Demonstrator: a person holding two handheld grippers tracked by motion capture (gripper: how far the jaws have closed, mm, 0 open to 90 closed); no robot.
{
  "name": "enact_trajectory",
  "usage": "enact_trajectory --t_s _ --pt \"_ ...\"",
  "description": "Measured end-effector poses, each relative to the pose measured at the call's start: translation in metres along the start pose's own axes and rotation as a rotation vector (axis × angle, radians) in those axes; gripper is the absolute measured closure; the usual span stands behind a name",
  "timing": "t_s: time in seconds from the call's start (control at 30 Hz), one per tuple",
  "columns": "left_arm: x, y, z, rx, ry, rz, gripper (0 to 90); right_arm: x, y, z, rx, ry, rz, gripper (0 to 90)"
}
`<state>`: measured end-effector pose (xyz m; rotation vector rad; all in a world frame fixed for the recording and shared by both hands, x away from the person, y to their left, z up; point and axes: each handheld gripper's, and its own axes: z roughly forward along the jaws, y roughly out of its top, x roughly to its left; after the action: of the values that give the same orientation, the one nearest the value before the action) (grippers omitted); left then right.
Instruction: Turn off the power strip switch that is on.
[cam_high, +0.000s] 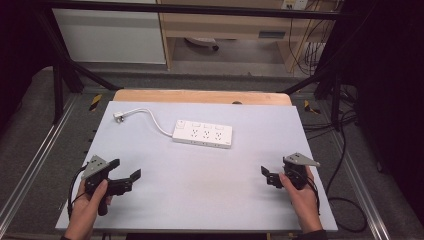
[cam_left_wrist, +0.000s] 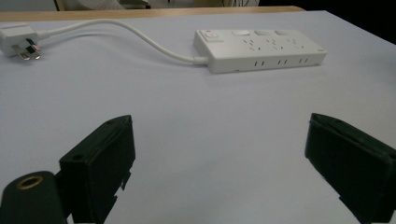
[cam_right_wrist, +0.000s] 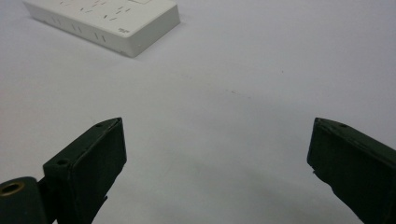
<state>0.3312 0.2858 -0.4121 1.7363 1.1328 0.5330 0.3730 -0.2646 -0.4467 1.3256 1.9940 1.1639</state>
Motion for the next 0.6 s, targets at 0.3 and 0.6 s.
enact_trajectory --t_s 0.3,0.6 --pt "-0.002 0.0006 0.0004 0.001 -0.018 0.01 8.3 0.0013 -0.0002 0.0011 0.004 0.005 -0.012 4.4" --pt "-0.0019 0.0019 -0.0025 -0.021 -0.028 0.006 8.2 0.0072 0.0019 0.0003 -0.021 0.025 -0.059 4.3"
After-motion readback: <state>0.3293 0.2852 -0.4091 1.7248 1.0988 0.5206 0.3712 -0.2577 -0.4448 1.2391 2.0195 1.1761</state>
